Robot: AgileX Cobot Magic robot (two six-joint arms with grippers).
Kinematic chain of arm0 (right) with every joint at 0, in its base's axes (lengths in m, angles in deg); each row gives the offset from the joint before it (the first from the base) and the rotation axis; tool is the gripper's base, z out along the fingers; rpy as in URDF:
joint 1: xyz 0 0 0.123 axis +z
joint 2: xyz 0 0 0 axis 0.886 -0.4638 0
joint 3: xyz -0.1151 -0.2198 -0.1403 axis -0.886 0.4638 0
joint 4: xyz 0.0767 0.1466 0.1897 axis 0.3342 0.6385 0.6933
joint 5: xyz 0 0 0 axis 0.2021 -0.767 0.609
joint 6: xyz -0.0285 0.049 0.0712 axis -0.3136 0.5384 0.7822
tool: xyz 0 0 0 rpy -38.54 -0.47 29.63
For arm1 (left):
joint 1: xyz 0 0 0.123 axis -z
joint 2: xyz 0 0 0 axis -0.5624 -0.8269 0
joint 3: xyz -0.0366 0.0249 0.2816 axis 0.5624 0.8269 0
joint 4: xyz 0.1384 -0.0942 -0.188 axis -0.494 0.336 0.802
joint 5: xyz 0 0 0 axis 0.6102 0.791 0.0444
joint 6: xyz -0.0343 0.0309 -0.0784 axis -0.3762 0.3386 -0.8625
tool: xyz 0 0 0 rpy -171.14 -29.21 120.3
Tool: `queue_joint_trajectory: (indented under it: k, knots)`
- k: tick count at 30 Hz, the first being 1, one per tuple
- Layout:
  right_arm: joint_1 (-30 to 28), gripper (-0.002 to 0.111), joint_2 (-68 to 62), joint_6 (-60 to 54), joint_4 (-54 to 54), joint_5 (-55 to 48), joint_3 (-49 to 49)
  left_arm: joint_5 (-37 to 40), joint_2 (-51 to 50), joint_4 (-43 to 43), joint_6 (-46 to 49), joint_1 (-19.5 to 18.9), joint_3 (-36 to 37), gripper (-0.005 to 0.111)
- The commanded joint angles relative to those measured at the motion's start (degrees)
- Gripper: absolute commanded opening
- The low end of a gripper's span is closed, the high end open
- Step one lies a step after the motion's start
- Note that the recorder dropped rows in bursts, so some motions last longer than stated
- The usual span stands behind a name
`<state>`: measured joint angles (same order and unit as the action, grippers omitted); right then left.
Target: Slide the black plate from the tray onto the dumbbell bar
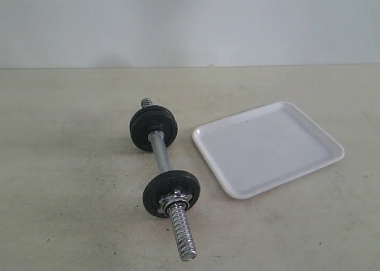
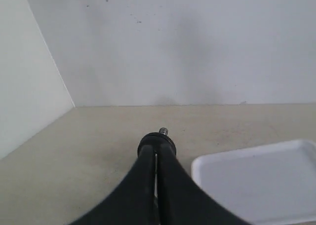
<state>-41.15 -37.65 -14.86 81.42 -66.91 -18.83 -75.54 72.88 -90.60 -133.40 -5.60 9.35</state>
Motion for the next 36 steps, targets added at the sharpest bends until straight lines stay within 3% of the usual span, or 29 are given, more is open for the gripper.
queue_joint_trajectory:
  k: [1,13,18,25,30,36]
  knots:
    - [-0.1,0.000,0.4,4.4,1.5,8.9,7.7,4.7,-0.1,0.7,-0.2,-0.1,0.2,0.004]
    - [-0.1,0.000,0.4,2.7,0.6,15.3,15.1,10.2,-0.1,0.7,0.3,-0.1,5.6,0.004]
    - [-0.1,0.000,0.4,1.4,-7.4,18.2,15.1,9.0,-0.2,1.1,-0.1,-0.1,5.6,0.004]
    - [-0.1,0.000,0.4,1.4,-14.0,18.0,15.1,11.7,-0.6,0.3,8.8,-0.1,5.6,0.004]
    - [-0.1,0.000,0.4,1.4,-14.0,16.0,15.1,11.7,-0.7,0.5,9.7,-0.1,5.6,0.004]
    - [-0.1,0.000,0.4,1.4,-14.2,15.1,15.1,11.5,-0.7,6.9,6.1,-0.1,5.6,0.004]
